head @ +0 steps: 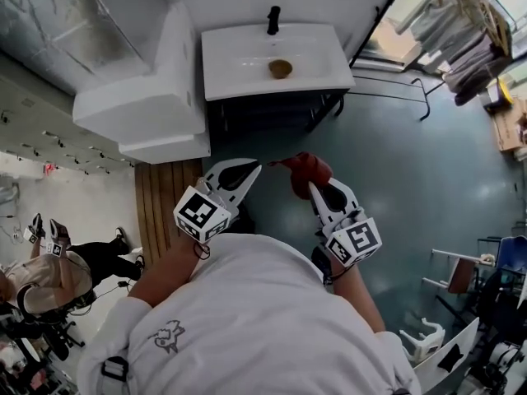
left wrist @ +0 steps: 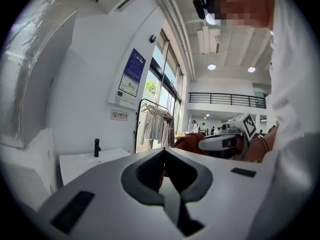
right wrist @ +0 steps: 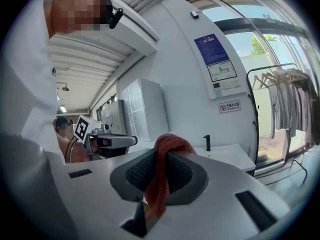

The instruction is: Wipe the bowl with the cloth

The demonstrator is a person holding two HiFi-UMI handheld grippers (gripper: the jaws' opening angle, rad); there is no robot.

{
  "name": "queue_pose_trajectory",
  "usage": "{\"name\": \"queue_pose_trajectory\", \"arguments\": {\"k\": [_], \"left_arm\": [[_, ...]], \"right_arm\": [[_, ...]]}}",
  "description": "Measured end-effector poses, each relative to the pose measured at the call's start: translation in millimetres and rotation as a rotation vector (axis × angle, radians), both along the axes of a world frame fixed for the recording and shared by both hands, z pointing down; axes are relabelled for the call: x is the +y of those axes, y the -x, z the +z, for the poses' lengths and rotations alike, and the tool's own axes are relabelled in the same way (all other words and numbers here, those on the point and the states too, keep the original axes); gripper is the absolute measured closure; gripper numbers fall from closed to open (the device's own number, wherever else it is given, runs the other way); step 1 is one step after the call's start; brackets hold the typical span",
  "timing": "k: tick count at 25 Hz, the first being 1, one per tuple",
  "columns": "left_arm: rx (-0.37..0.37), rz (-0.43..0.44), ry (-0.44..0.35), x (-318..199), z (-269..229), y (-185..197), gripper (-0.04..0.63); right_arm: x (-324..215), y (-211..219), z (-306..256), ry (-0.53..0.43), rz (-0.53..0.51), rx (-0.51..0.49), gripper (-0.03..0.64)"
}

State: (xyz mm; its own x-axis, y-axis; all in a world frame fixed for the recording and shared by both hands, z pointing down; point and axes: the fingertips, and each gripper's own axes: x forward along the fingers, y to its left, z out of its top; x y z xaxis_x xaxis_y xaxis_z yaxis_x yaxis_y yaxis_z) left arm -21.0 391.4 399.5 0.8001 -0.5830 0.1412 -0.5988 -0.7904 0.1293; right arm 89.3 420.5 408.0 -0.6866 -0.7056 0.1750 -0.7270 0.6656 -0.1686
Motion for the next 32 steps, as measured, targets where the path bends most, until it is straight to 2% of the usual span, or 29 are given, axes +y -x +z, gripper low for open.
{"name": "queue_pose_trajectory", "arguments": {"k": [6, 12, 15, 21, 27, 32], "left_arm": [[-0.077, 0.089, -0.04, -65, 1, 30, 0.581], [-0.072, 0.09, -0.002, -112, 7, 40, 0.581], [-0.015, 0.098, 0.08, -137, 14, 34, 0.581], [0.069, 0.013, 0.116, -199, -3, 27, 0.581], [0.069, -0.059, 0.088, -252, -13, 1, 0.581], [0.022, -0.089, 0.053, -282, -22, -36, 0.581]], "right_arm": [[-73, 41, -4, -0.005, 0.029, 0.007, 0.563], [-118, 46, -1, 0.007, 0.041, 0.007, 0.563], [-144, 38, 2, 0.002, 0.047, -0.005, 0.563], [-209, 18, 7, -0.006, -0.006, -0.057, 0.563], [-262, -5, 0, -0.039, -0.089, -0.075, 0.563], [-292, -34, -16, -0.061, -0.145, -0.068, 0.563]]}}
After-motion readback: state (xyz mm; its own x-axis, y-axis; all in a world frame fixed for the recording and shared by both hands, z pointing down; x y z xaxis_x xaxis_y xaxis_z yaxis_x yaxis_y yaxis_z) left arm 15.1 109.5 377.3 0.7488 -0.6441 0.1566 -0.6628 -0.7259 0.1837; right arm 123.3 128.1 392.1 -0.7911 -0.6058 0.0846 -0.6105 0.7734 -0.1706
